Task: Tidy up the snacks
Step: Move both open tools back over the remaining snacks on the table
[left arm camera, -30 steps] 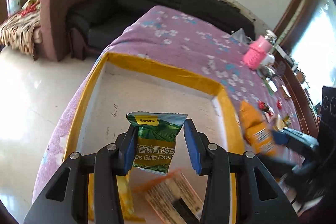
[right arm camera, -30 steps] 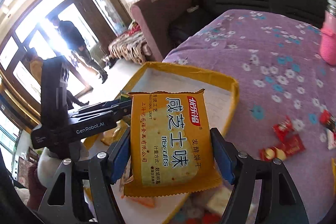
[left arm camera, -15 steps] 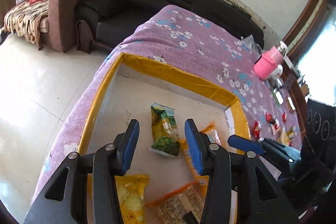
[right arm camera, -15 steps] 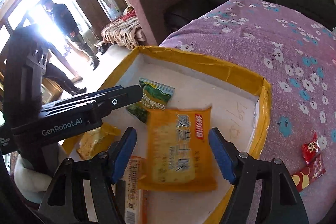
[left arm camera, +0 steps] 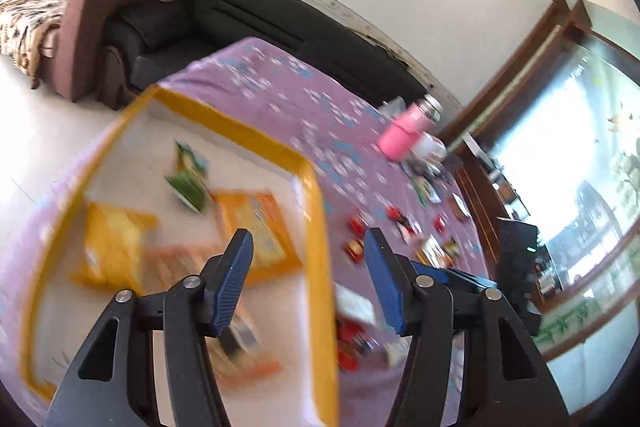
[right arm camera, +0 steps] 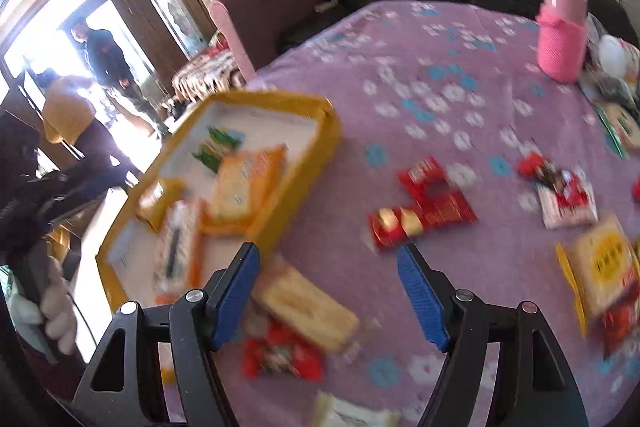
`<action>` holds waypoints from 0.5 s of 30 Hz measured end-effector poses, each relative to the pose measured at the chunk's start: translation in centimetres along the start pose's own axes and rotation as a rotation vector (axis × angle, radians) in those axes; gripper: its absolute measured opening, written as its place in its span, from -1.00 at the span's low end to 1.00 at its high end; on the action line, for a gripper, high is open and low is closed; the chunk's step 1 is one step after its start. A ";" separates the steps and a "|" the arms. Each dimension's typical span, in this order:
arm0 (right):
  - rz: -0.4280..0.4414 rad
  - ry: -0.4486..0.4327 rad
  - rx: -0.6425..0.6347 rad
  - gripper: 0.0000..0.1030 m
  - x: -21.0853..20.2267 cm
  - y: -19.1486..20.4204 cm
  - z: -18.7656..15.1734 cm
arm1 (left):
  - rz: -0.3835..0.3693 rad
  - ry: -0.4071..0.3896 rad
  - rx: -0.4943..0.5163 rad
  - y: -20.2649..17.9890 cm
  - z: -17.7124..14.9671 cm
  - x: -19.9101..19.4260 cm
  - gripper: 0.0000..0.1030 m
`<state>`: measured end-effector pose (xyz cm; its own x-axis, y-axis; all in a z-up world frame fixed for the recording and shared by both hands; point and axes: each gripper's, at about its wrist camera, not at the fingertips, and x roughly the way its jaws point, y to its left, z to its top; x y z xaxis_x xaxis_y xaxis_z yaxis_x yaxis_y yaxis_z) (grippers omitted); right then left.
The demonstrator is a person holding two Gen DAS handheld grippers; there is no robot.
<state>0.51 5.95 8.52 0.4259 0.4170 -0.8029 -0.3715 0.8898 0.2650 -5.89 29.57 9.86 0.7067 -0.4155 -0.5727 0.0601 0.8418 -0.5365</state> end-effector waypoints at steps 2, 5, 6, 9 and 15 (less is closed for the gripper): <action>0.011 0.017 -0.006 0.41 0.1 -0.4 -1.4 | -0.009 0.001 0.010 -1.2 -1.6 0.0 0.10; 0.056 0.035 -0.050 0.41 0.8 0.2 -2.3 | 0.002 -0.007 0.041 -2.5 -3.1 -0.3 0.10; 0.066 0.035 -0.065 0.41 1.0 0.5 -2.5 | 0.018 -0.013 0.060 -2.9 -3.5 -0.4 0.10; 0.094 0.033 -0.100 0.41 2.4 1.3 -2.3 | 0.032 -0.001 0.090 -3.8 -4.3 -0.4 0.10; 0.082 0.053 -0.141 0.36 4.5 1.8 -3.0 | 0.041 0.010 0.102 -4.2 -4.9 -0.5 0.10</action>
<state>-0.71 8.87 3.84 0.3469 0.4739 -0.8093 -0.5172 0.8165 0.2564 -9.93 24.56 9.40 0.7026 -0.3828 -0.5998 0.1028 0.8887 -0.4468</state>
